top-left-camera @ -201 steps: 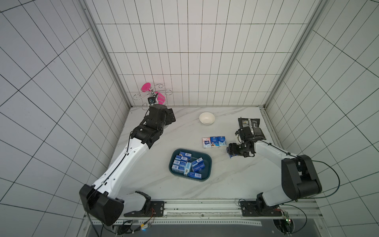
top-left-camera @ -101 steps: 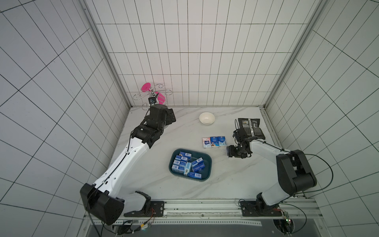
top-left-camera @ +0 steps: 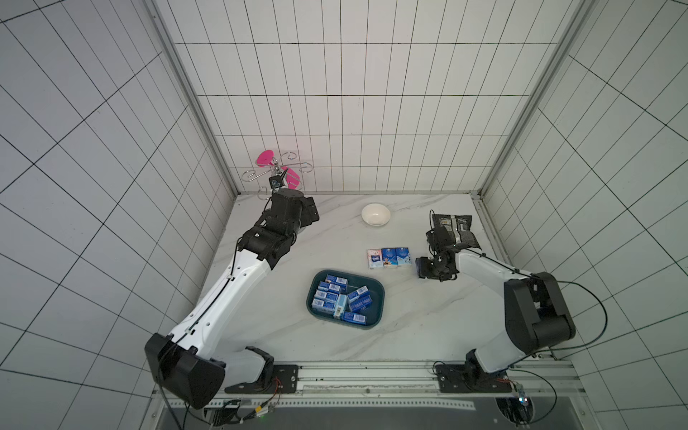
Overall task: Take the pocket tissues out of the storage box
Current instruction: Move the pocket tissues to the center of the board.
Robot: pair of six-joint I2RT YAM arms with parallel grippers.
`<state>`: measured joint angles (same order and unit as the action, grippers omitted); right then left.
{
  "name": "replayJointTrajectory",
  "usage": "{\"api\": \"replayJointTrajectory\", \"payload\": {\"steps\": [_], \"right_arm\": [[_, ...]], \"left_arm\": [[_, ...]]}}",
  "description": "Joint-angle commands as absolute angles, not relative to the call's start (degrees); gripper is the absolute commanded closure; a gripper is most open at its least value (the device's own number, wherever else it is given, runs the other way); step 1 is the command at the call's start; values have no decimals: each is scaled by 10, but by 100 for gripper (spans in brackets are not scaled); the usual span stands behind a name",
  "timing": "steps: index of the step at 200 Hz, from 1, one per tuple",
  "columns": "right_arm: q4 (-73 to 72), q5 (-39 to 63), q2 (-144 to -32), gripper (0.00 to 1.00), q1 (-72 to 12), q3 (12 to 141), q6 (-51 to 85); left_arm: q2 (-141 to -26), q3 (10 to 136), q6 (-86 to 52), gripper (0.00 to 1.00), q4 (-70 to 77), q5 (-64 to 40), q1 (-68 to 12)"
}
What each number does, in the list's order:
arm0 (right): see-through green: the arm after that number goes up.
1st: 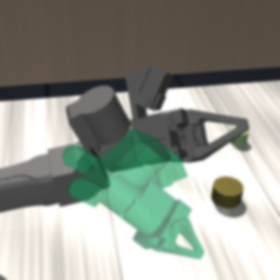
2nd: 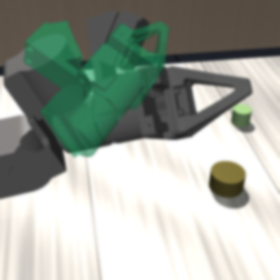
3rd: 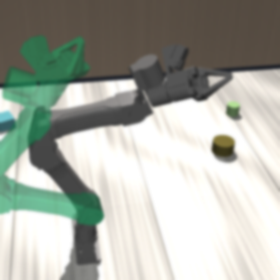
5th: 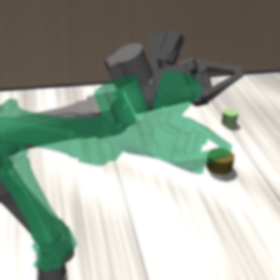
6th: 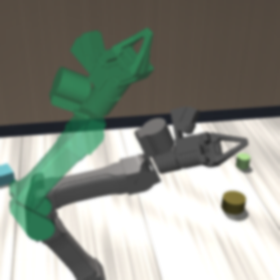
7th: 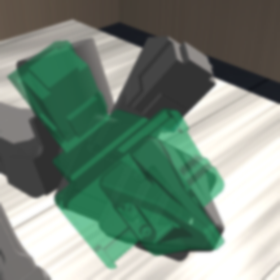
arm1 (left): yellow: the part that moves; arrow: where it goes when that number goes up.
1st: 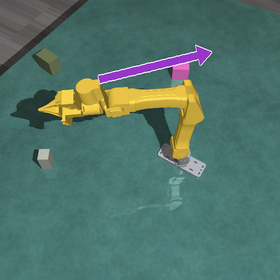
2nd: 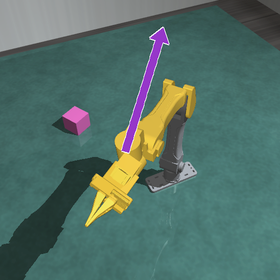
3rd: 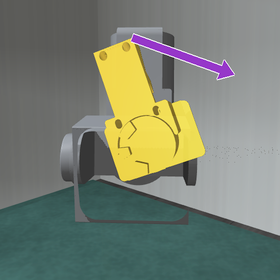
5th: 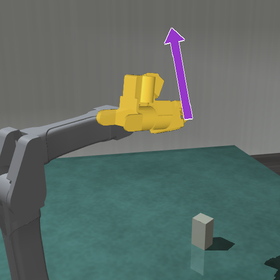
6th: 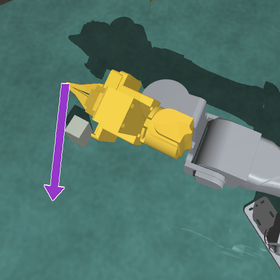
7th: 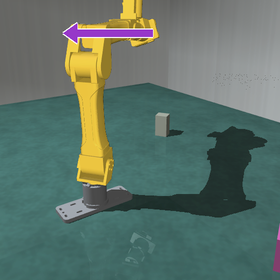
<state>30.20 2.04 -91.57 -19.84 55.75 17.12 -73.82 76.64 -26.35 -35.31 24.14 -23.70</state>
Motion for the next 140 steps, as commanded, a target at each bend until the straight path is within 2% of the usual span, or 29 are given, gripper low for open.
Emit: {"api": "replayJointTrajectory", "payload": {"steps": [1, 76, 113, 140], "right_arm": [[315, 20, -950, 47, -186, 614, 153], [322, 54, -1027, 46, -176, 672, 126], [318, 66, -1029, 45, -176, 670, 126], [320, 67, -1023, 41, -175, 674, 127]], "left_arm": [[-726, 764, -258, 2, -344, 237, -239], [-741, 782, -256, 2, -345, 231, -242], [-749, 781, -257, 2, -341, 231, -245], [-753, 784, -256, 2, -341, 233, -245]]}}
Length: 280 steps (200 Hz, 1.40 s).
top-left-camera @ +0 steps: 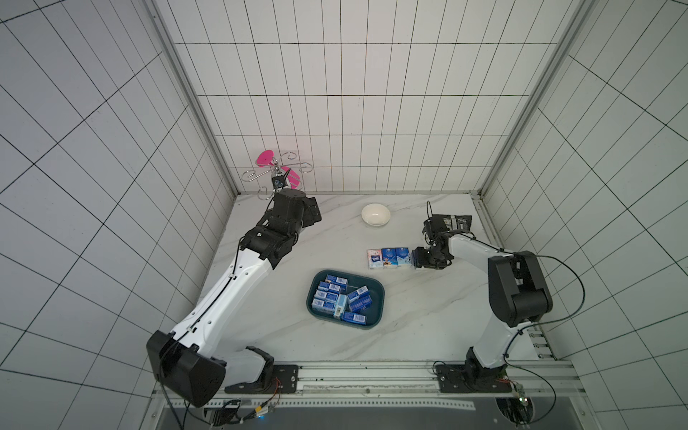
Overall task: Take the pocket tissues out of the storage box
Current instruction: Move the pocket tissues to the center of the board.
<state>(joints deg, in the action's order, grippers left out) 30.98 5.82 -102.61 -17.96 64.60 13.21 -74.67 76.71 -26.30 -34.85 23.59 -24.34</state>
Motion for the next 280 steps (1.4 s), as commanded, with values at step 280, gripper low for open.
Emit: {"api": "replayJointTrajectory", "payload": {"steps": [280], "right_arm": [[281, 142, -1004, 42, -155, 672, 142]], "left_arm": [[-742, 770, -255, 2, -341, 236, -246]]}}
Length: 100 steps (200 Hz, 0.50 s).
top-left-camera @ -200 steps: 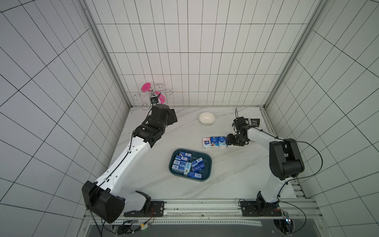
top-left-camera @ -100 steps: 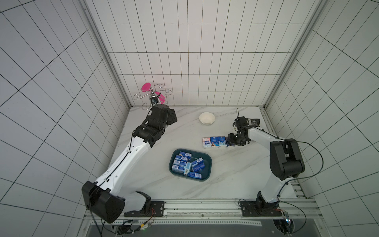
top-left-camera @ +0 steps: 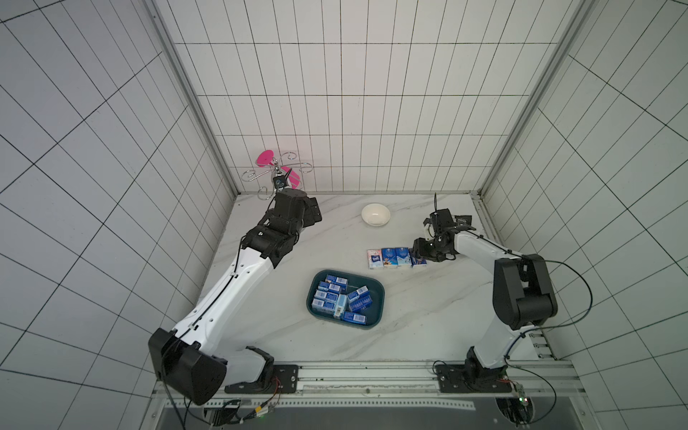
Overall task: Take the pocket tissues out of the storage box
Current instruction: Move the pocket tissues to the center of the board.
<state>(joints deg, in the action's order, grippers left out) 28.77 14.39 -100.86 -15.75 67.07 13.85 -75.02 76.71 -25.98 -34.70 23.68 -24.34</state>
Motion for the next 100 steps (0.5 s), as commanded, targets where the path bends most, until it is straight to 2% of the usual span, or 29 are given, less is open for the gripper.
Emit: {"api": "replayJointTrajectory", "payload": {"steps": [1, 33, 100], "right_arm": [[281, 142, -1003, 42, -155, 672, 142], [280, 125, -985, 41, -153, 669, 140], [260, 145, -1020, 41, -135, 666, 147]], "left_arm": [[-742, 770, -254, 2, -341, 236, -246], [-744, 778, -252, 2, -341, 236, -246], [-747, 780, -251, 2, -343, 240, -249]]}}
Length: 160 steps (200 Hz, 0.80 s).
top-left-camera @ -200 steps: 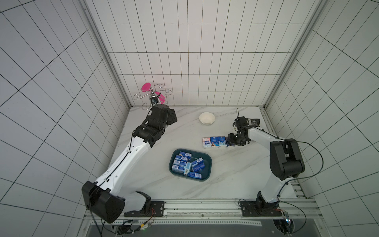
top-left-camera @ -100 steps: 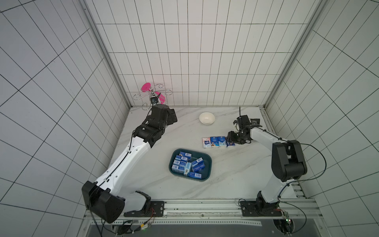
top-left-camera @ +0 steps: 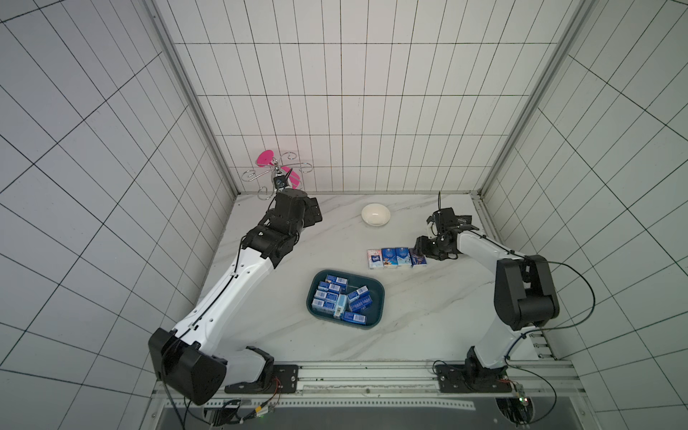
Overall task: Take the pocket tissues out of the storage box
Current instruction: Move the pocket tissues to the center of the board.
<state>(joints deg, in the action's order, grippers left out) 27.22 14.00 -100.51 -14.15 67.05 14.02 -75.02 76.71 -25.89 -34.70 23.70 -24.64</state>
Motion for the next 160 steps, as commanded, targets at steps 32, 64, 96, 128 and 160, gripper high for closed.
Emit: {"api": "replayJointTrajectory", "payload": {"steps": [32, 64, 96, 128, 160], "right_arm": [[255, 156, -1030, 41, -133, 668, 146], [249, 162, -1034, 41, -132, 664, 147], [249, 171, -1041, 41, -131, 668, 147], [244, 174, -1047, 40, -130, 665, 148], [240, 180, -1046, 40, -131, 662, 149]], "left_arm": [[-745, 779, -248, 2, -343, 243, -249], [-742, 778, -247, 2, -344, 244, -249], [-739, 776, -245, 2, -345, 249, -249], [-735, 774, -245, 2, -345, 249, -249], [-732, 773, -246, 2, -345, 250, -249]]}}
